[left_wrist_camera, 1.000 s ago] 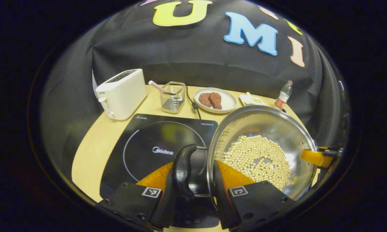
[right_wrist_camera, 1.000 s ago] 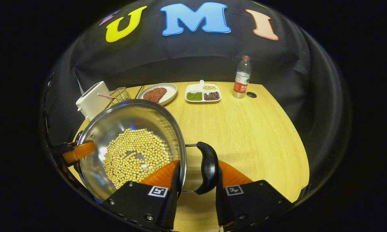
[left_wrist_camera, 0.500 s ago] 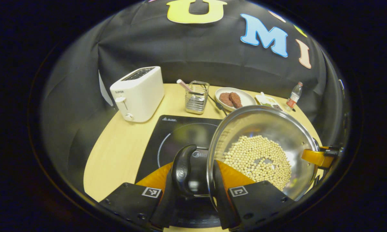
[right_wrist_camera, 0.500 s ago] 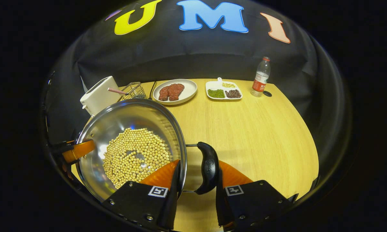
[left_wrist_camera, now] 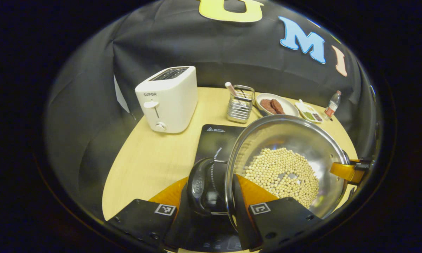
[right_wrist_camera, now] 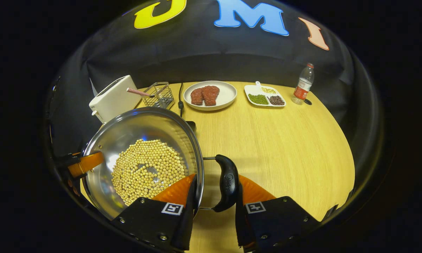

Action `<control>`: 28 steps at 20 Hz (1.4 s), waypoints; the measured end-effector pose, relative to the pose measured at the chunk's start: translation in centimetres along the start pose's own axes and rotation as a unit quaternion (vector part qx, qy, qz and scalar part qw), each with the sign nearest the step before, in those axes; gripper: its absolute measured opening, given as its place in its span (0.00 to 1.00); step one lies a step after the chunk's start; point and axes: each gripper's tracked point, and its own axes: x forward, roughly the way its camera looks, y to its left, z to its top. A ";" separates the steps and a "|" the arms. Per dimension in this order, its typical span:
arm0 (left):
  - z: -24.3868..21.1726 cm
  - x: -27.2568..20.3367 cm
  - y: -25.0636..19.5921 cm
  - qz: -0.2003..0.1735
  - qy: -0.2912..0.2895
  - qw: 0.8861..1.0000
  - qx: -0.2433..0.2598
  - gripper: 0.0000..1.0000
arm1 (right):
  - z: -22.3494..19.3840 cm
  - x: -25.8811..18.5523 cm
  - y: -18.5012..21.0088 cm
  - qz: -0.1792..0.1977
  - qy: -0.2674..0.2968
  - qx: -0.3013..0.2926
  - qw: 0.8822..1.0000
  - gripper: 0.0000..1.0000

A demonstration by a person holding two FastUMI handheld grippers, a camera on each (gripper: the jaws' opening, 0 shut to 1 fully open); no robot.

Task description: First push the handle of the pot to place it horizontally, then grasp the pot with both hands and set it on the induction cooktop.

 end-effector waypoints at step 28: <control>10.9 -12.8 2.4 0.092 -0.278 0.956 0.019 0.99 | 9.1 -9.0 -1.3 -0.012 -0.236 -0.051 0.970 0.97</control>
